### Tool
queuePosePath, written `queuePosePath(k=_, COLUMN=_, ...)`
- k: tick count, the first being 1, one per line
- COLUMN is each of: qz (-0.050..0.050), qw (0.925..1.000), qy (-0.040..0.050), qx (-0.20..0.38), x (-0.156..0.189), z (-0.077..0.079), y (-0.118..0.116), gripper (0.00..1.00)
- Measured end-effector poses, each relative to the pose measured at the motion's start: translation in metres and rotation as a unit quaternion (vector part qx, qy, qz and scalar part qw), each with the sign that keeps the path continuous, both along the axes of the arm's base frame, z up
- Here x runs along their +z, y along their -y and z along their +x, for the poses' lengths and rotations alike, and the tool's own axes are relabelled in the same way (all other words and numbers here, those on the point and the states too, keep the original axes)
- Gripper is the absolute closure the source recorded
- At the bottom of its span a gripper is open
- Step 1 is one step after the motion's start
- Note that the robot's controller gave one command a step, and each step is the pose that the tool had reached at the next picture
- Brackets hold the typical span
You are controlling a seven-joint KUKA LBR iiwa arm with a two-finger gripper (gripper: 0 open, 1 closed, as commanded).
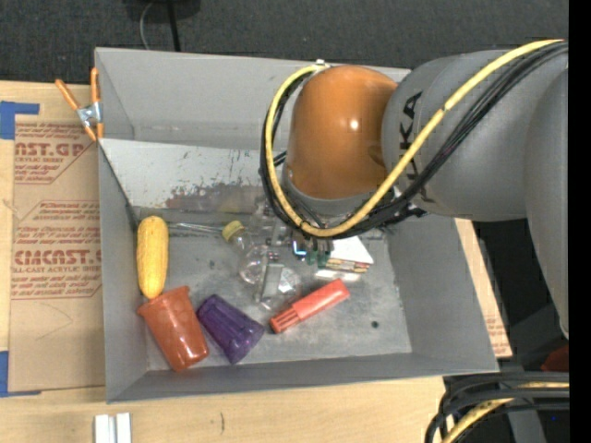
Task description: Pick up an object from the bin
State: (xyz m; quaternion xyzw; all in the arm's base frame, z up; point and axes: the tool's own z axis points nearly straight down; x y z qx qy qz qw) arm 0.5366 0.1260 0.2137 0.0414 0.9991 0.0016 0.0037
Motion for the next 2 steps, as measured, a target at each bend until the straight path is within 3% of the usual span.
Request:
queuePosePath(k=1, qz=0.0, qw=1.0, qy=-0.0014, qx=0.008, x=-0.043, z=0.004, y=0.01, gripper=0.0)
queuePosePath(k=2, qz=-0.001, qw=0.9971, qy=-0.0023, qx=0.076, x=-0.068, z=0.012, y=0.038, gripper=0.0)
